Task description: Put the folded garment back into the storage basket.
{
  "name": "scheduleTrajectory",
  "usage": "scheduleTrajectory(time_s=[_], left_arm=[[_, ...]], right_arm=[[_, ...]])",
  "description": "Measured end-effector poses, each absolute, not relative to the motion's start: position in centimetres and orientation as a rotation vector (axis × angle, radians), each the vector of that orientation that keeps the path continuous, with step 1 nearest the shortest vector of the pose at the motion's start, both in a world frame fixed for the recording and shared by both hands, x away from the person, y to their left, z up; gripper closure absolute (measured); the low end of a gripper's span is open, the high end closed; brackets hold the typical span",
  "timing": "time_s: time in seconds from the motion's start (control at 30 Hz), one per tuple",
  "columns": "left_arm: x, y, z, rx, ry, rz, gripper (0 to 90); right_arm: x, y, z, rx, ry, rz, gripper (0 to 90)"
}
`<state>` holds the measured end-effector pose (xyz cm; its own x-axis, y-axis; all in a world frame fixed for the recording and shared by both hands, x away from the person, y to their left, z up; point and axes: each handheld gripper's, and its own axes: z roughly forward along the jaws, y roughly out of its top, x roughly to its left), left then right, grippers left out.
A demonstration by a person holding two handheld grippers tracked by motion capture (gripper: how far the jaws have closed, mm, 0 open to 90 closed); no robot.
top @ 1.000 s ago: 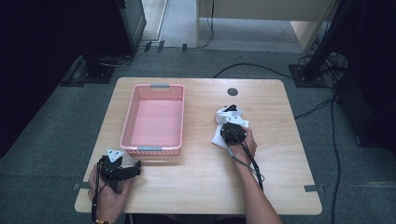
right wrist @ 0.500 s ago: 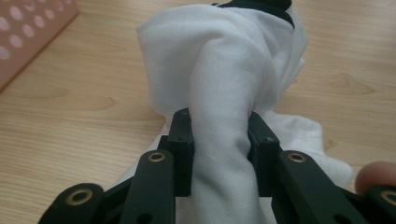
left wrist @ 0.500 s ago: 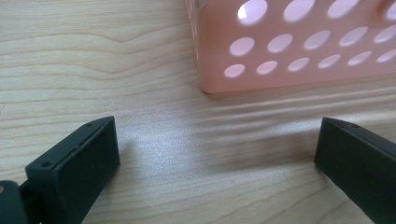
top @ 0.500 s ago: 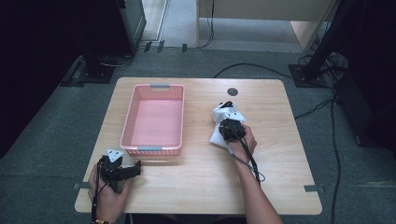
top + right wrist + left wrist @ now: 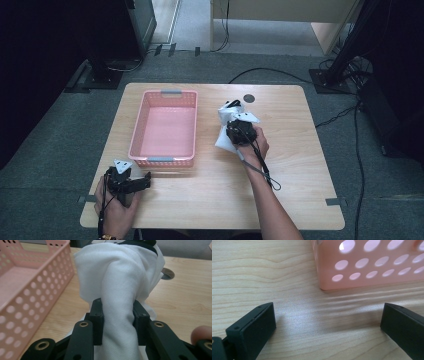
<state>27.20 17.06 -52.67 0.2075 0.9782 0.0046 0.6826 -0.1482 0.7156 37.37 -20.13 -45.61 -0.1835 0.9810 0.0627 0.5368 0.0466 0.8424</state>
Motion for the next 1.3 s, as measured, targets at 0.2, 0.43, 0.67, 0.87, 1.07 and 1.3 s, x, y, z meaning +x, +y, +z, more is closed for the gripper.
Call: scheduleTrajectory(time_s=[0.2,0.43,0.67,0.87,1.07,1.3], left_arm=[[27.2,17.1,-52.7,1.902,1.538,0.653,0.0],[27.2,17.1,-52.7,1.902,1.538,0.653,0.0],[27.2,17.1,-52.7,1.905,1.535,0.652,0.0],[27.2,17.1,-52.7,1.904,1.534,0.651,0.0],[27.2,17.1,-52.7,1.906,1.534,0.651,0.0],[27.2,17.1,-52.7,1.906,1.533,0.652,0.0]], right_arm=[[37.3,-18.8,-44.0,1.506,1.792,1.081,69.8],[37.3,-17.3,-42.5,1.480,1.806,1.126,69.7],[37.3,-15.2,-40.8,1.445,1.826,1.176,69.7],[37.3,-13.4,-39.9,1.413,1.848,1.201,69.7],[37.4,-12.0,-39.5,1.395,1.866,1.220,69.7],[37.5,-10.7,-39.3,1.382,1.882,1.237,69.7]])
